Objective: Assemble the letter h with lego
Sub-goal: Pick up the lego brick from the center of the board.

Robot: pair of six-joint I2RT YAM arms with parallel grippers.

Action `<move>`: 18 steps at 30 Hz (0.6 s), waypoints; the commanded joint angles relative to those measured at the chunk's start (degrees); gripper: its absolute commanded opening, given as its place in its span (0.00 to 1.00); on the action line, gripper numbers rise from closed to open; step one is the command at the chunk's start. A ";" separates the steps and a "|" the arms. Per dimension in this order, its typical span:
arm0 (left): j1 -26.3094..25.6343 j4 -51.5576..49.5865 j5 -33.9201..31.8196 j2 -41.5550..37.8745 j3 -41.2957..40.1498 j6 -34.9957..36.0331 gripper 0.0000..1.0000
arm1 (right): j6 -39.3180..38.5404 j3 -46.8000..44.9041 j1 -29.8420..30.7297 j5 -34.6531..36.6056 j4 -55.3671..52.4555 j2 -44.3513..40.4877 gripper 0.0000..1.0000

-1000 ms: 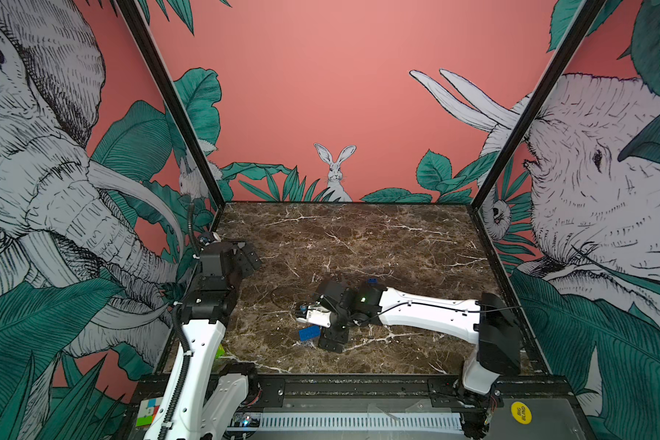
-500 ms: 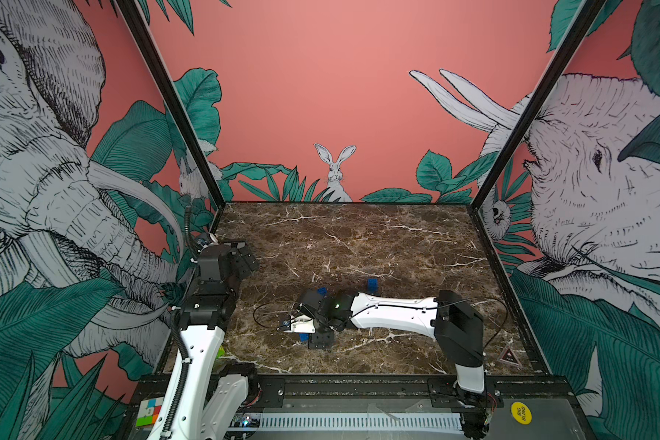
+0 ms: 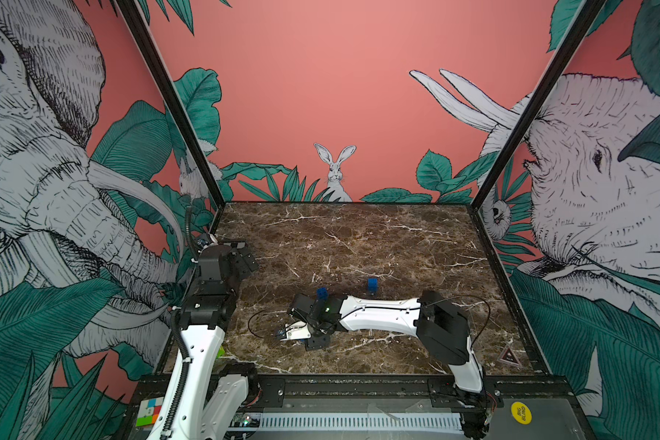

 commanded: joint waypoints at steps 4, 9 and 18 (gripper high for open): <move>0.16 0.55 -0.68 0.14 -1.05 -0.35 0.99 | -1.58 0.75 0.49 2.32 -0.75 2.34 0.66; 0.14 0.73 -0.51 0.27 -1.10 -0.33 0.99 | -1.82 1.03 0.49 2.96 -0.75 3.27 0.63; 0.12 0.90 -0.10 0.37 -1.20 -0.27 0.99 | -1.87 2.24 0.50 2.84 -2.15 4.79 0.53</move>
